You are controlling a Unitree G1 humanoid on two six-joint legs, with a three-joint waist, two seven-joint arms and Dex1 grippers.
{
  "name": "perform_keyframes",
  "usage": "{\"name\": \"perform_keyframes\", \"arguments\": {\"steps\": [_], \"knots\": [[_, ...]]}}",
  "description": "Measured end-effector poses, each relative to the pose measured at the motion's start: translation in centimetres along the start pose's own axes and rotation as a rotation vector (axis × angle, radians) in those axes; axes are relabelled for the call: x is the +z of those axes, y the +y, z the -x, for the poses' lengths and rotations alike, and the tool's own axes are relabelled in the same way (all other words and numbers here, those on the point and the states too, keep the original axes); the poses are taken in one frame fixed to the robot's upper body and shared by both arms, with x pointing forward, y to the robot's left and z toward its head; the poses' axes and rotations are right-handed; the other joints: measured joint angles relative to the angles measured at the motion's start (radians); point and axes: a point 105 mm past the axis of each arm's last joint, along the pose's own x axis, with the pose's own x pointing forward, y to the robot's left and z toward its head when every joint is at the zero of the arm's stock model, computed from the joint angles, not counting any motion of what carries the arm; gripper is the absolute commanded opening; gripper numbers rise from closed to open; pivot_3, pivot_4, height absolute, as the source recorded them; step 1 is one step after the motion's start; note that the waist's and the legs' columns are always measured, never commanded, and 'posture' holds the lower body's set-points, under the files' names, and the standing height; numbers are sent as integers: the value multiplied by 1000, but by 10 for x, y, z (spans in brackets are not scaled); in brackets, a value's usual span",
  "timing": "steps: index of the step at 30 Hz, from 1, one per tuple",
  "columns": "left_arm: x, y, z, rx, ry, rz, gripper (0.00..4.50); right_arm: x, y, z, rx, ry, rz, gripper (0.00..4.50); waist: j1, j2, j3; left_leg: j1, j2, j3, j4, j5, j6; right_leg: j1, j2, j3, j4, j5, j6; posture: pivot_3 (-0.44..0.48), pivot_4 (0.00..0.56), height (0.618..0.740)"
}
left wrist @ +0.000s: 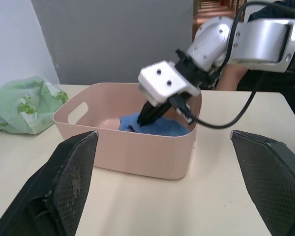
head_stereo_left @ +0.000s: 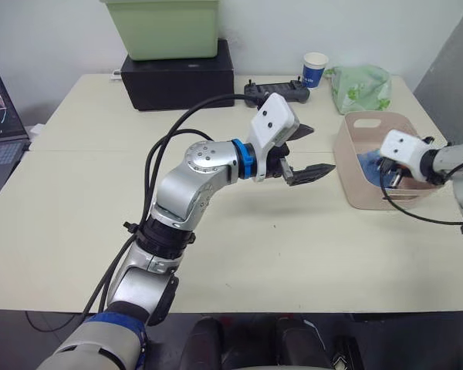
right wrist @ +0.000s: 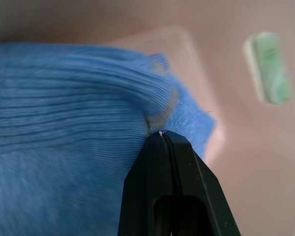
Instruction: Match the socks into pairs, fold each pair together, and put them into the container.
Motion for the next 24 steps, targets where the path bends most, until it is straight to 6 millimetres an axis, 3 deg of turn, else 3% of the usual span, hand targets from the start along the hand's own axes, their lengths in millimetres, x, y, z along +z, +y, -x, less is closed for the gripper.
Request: {"name": "perform_keyframes", "arguments": {"steps": [9,13,16,19,22,24], "knots": [[-1,2,1,6,7,-4,4500,4,-2,-2,-8,-8,26,12,-1,0,0,0,0,0,0,0,0,0,0,0,0,0,0,0,150,740],[-4,13,15,53,24,-14,4500,20,-22,17,-96,-46,84,12,-1,0,0,0,0,-1,0,0,0,0,0,-1,1,0,0,0,150,740],[-4,26,35,109,1,-44,4500,48,-41,40,-192,-163,87,583,-3,1,0,0,1,-1,-1,0,0,-1,0,-1,1,0,0,0,150,740],[-12,39,60,192,15,-44,4500,75,-47,60,-250,-310,36,1571,0,0,0,0,1,-3,0,0,0,0,0,-2,1,0,0,0,150,740],[-39,45,96,292,85,-26,4500,114,-19,62,-182,-574,-195,2594,-6,0,-1,2,3,-3,-1,0,0,2,0,-1,1,0,0,0,150,740],[-59,43,114,352,117,28,4500,130,7,58,-98,-671,-325,3236,-1,0,-1,2,3,-5,-1,0,-1,1,-1,-1,2,0,0,0,150,740]]}}
